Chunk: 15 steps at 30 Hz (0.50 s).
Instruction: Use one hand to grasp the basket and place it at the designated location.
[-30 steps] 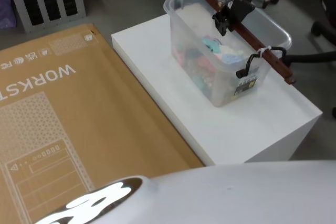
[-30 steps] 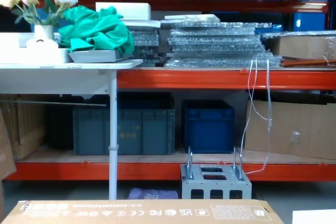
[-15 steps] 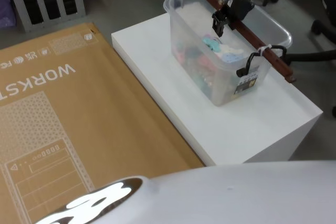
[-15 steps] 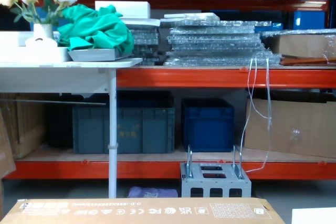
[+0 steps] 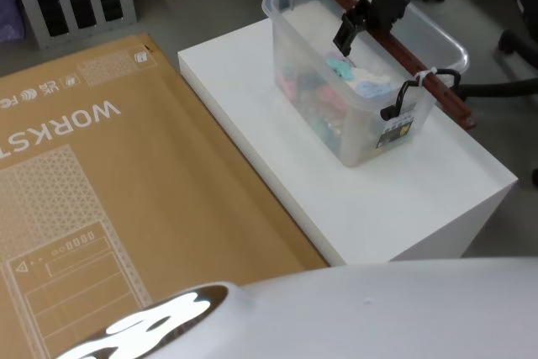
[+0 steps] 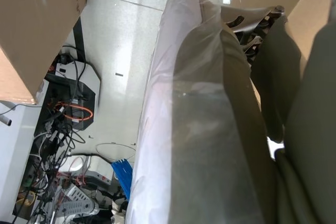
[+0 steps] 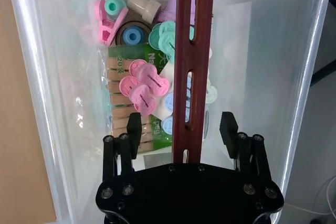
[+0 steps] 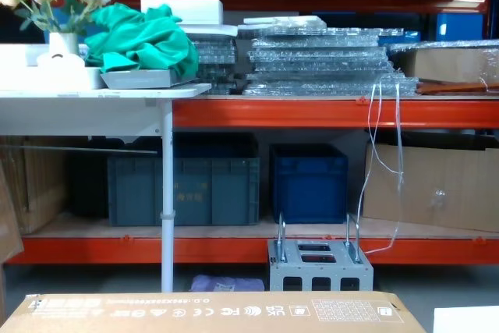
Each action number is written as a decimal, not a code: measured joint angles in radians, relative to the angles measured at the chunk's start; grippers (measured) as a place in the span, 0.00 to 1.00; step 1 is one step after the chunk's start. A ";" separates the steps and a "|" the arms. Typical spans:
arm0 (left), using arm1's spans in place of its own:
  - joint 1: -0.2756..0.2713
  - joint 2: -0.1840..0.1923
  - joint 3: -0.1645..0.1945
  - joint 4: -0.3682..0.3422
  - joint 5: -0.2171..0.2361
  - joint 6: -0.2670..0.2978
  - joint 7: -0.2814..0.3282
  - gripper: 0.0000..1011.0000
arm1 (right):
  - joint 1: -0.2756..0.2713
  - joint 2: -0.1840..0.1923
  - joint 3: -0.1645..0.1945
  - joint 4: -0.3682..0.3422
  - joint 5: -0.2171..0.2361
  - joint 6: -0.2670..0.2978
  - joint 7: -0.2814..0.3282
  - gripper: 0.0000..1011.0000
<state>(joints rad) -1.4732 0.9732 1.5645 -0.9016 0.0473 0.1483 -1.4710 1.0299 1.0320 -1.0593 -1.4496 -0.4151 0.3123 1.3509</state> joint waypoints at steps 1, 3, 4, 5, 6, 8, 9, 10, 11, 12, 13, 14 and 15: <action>0.000 0.000 0.000 0.000 0.000 0.000 0.000 0.00 | -0.001 0.001 0.005 -0.002 0.000 0.004 0.004 0.89; 0.000 0.000 0.000 0.000 0.000 0.000 0.000 0.00 | -0.001 0.004 0.012 -0.005 0.001 0.009 0.010 0.94; 0.000 0.000 0.000 0.000 0.000 0.000 0.000 0.00 | -0.001 0.005 0.017 -0.008 0.002 0.013 0.015 0.98; 0.000 0.000 0.000 0.000 0.000 0.000 0.000 0.00 | -0.002 0.006 0.020 -0.010 0.002 0.015 0.017 0.99; 0.000 0.000 0.000 0.000 0.000 0.000 0.000 0.00 | -0.002 0.007 0.022 -0.011 0.002 0.016 0.019 0.99; 0.000 0.000 0.000 0.000 0.000 0.000 0.000 0.00 | -0.002 0.010 0.032 -0.019 0.008 0.021 0.028 0.99; 0.000 0.000 0.000 0.000 0.000 0.000 0.000 0.00 | -0.002 0.012 0.035 -0.023 0.010 0.023 0.032 0.99; 0.000 0.000 0.000 0.000 0.000 0.000 0.000 0.00 | -0.002 0.013 0.038 -0.026 0.012 0.025 0.034 0.99; 0.000 0.000 0.000 0.000 0.000 0.000 0.000 0.00 | -0.003 0.014 0.041 -0.029 0.014 0.026 0.037 0.99; 0.000 0.000 0.000 0.000 0.000 0.000 0.000 0.00 | -0.003 0.016 0.048 -0.035 0.018 0.031 0.041 0.99; 0.000 0.000 0.000 0.000 0.000 0.000 0.000 0.00 | -0.003 0.017 0.050 -0.037 0.019 0.032 0.044 0.99; 0.000 0.000 0.000 0.000 0.000 0.000 0.000 0.00 | -0.003 0.019 0.057 -0.042 0.022 0.035 0.050 0.99; 0.000 0.000 0.000 0.000 0.000 0.000 0.000 0.00 | -0.003 0.020 0.060 -0.045 0.023 0.036 0.054 0.99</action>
<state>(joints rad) -1.4731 0.9732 1.5645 -0.9014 0.0474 0.1483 -1.4710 1.0272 1.0522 -0.9991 -1.4949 -0.3925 0.3488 1.4050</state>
